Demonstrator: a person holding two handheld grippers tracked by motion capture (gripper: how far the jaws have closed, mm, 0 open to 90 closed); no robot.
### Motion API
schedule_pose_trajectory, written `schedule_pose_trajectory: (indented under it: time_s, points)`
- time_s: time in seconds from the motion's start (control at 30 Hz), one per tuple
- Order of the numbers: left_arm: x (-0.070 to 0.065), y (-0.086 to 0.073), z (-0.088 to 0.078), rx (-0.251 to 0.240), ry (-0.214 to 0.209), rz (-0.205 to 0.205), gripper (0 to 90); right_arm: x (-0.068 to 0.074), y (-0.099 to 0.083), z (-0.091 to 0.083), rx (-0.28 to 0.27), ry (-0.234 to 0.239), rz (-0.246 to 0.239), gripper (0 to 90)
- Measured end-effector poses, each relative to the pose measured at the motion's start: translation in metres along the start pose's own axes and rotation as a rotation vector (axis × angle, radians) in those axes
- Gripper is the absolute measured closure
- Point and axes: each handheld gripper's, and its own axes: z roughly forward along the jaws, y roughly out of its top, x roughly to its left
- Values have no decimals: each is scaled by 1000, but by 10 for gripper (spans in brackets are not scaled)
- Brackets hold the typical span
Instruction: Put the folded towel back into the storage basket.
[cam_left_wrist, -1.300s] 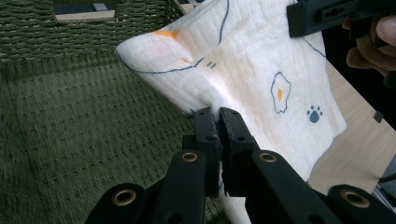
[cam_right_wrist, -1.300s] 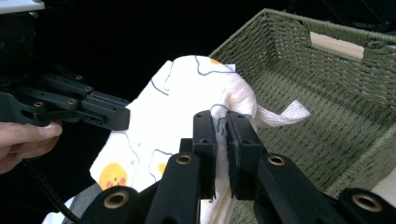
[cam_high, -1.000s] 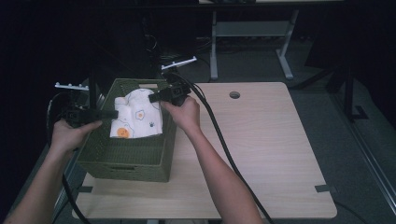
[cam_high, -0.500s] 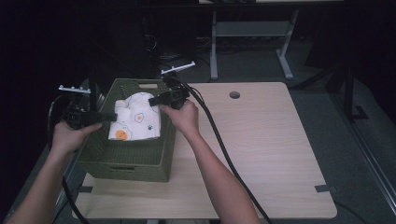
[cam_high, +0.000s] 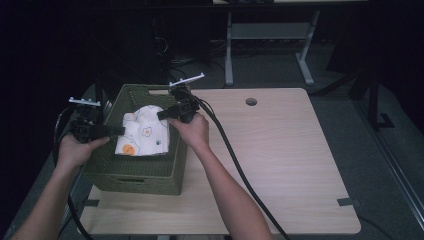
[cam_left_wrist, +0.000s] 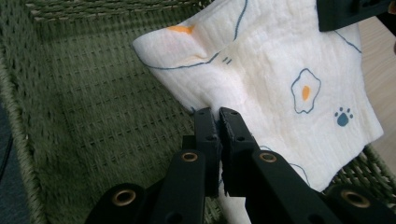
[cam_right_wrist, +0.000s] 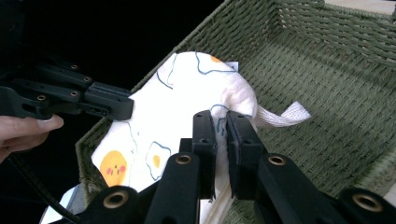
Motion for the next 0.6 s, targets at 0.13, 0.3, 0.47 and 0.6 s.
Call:
schedule_pose_trajectory:
  time_s: [0.13,0.3,0.47,0.6]
  points:
    - [2,-2,2,15,7,7,871,-2,-3,4,6,0,6,823]
    - [2,-2,3,16,16,11,871,-2,-5,6,7,1,9,823]
    - [3,-2,3,18,23,12,871,-3,-7,7,4,3,9,822]
    - [3,-1,3,26,25,15,871,-3,-8,8,4,0,8,818]
